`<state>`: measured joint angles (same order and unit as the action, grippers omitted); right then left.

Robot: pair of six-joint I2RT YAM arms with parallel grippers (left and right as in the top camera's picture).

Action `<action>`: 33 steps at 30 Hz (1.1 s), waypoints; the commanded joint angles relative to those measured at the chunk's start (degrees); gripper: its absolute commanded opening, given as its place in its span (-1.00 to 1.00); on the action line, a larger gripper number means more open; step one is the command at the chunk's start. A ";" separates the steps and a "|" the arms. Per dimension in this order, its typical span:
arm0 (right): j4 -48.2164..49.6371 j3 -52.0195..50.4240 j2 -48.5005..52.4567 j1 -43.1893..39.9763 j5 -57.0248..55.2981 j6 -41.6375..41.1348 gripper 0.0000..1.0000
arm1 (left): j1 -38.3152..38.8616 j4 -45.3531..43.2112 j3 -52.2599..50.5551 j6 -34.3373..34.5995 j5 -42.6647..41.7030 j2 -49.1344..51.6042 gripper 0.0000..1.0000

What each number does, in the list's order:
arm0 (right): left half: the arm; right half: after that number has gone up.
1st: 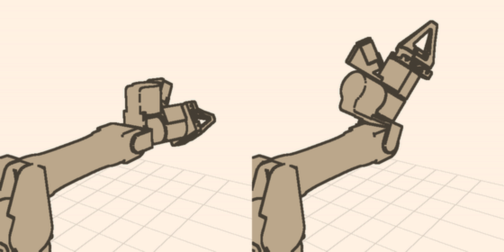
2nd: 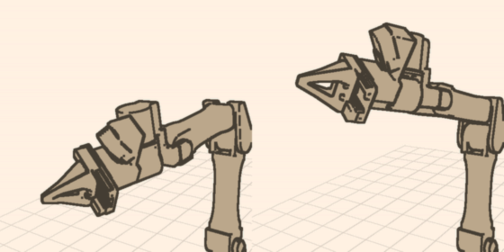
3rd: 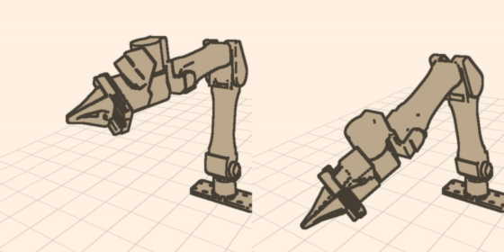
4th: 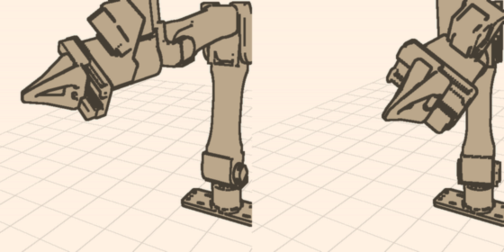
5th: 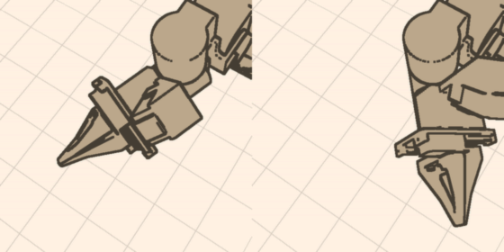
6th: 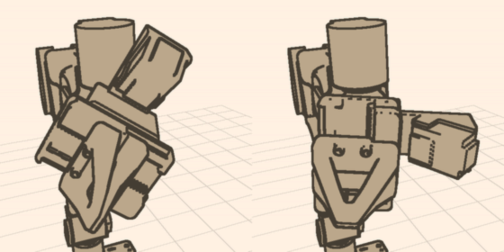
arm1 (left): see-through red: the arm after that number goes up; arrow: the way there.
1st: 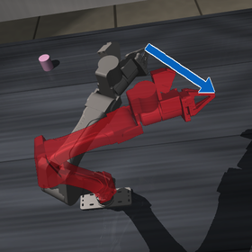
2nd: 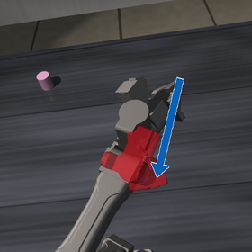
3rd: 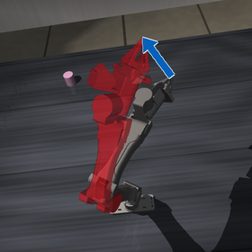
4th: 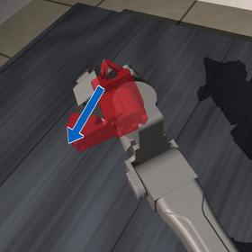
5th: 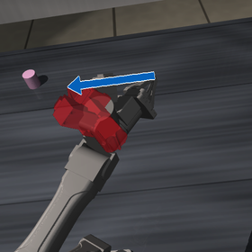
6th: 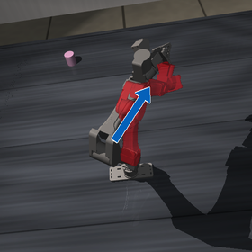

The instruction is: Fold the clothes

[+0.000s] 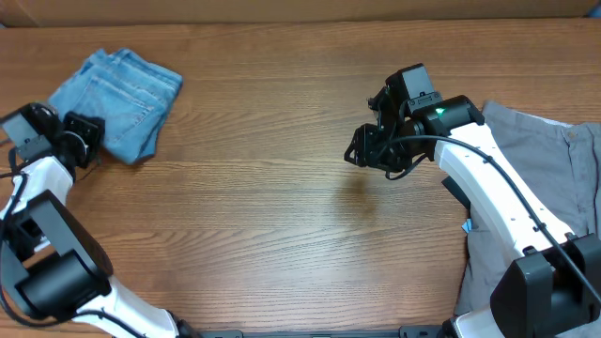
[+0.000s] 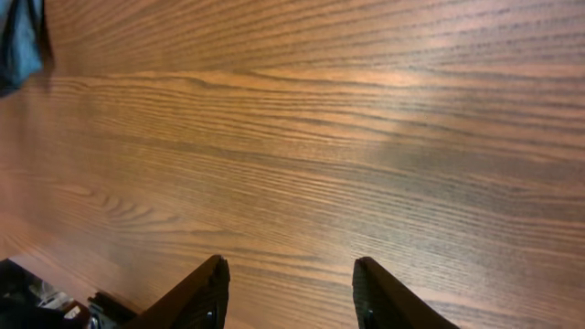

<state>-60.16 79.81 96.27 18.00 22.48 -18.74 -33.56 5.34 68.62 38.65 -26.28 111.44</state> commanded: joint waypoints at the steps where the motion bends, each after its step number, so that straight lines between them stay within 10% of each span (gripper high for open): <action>1: -0.50 0.20 -0.98 -0.07 -0.09 0.52 -0.06 | 0.11 -1.05 0.83 5.03 1.62 4.61 0.04; 5: -1.77 0.20 -0.98 -0.07 -0.07 -0.50 -0.07 | 0.07 -1.36 0.83 9.60 -0.87 7.96 1.00; 12: -1.77 0.20 -1.20 -0.07 -0.09 -0.76 -0.06 | -0.09 -1.57 0.90 7.06 -10.27 6.82 1.00; 25: 0.90 0.20 -16.74 -0.02 -2.51 -0.35 0.08 | 0.55 19.63 0.92 -29.53 -3.13 -22.49 1.00; 33: 3.43 0.20 -18.36 -0.02 -2.51 -0.98 0.09 | 12.09 21.75 0.92 -42.64 7.65 -20.04 0.36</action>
<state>-57.52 79.77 77.80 18.00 20.67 -19.46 -25.02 27.88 69.91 5.13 -24.10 86.98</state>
